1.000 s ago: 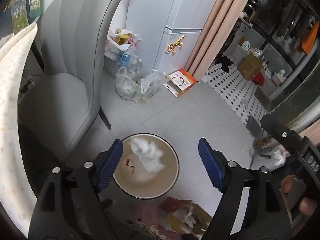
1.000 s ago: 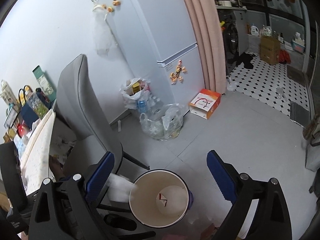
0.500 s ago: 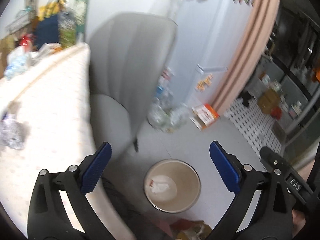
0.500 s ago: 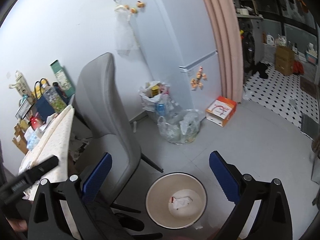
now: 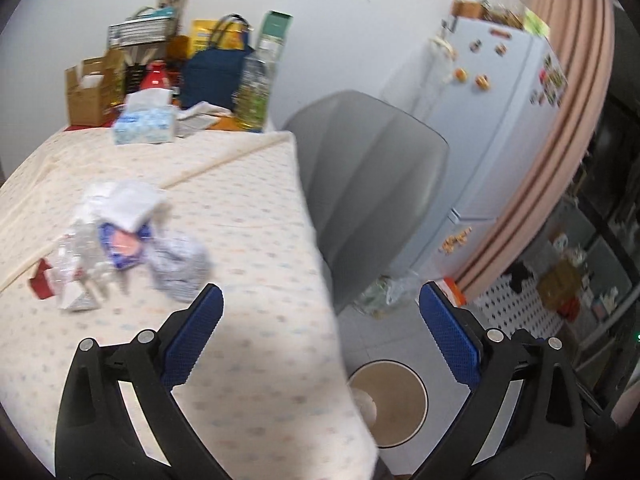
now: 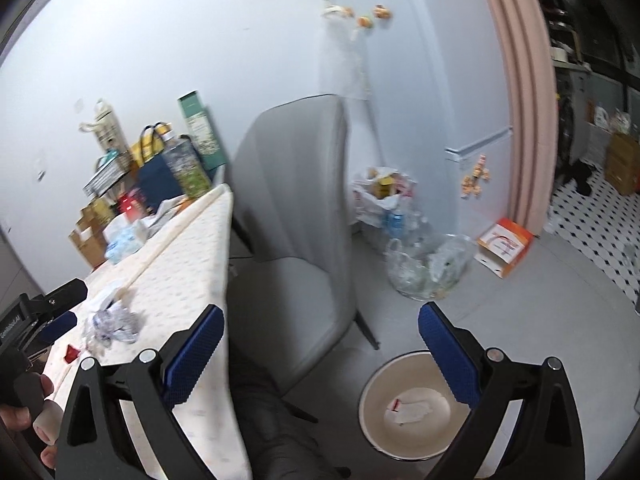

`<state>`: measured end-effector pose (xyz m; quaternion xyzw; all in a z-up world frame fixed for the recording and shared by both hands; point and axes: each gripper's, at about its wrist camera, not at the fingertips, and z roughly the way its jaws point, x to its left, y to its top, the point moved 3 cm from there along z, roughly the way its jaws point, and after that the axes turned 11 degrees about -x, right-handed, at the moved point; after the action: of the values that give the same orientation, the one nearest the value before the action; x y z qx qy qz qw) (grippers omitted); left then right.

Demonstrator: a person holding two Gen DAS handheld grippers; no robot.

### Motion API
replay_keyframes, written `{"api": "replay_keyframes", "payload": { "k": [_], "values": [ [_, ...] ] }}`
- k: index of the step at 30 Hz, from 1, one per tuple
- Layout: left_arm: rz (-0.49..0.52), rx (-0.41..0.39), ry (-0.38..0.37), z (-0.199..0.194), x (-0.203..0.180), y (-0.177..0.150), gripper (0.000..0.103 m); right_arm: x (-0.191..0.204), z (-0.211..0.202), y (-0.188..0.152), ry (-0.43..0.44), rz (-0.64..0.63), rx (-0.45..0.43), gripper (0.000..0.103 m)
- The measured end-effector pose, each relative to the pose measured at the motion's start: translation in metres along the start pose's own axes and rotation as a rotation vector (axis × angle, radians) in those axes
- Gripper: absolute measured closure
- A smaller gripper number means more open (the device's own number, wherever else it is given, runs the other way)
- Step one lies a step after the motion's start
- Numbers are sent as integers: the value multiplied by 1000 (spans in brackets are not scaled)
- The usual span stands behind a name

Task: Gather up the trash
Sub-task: 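Move both tools back over the trash pile on the table, then grasp a white paper with the left gripper while the right grasps the crumpled printed paper ball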

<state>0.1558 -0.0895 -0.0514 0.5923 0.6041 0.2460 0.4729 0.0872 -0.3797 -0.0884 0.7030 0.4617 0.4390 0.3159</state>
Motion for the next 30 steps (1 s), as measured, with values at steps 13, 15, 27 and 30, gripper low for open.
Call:
{"api": "replay_keyframes", "payload": {
  "k": [13, 15, 27, 30],
  "values": [
    [-143, -98, 128, -41, 113, 18, 6, 109, 9, -2, 174, -118, 22, 7],
    [-162, -108, 148, -45, 129, 20, 6, 121, 12, -2, 196, -129, 29, 7],
    [-304, -111, 263, -59, 223, 8, 23, 195, 43, -27, 313, -184, 118, 12],
    [-334, -88, 281, -54, 239, 0, 36, 212, 55, -37, 343, -195, 152, 18]
  ]
}}
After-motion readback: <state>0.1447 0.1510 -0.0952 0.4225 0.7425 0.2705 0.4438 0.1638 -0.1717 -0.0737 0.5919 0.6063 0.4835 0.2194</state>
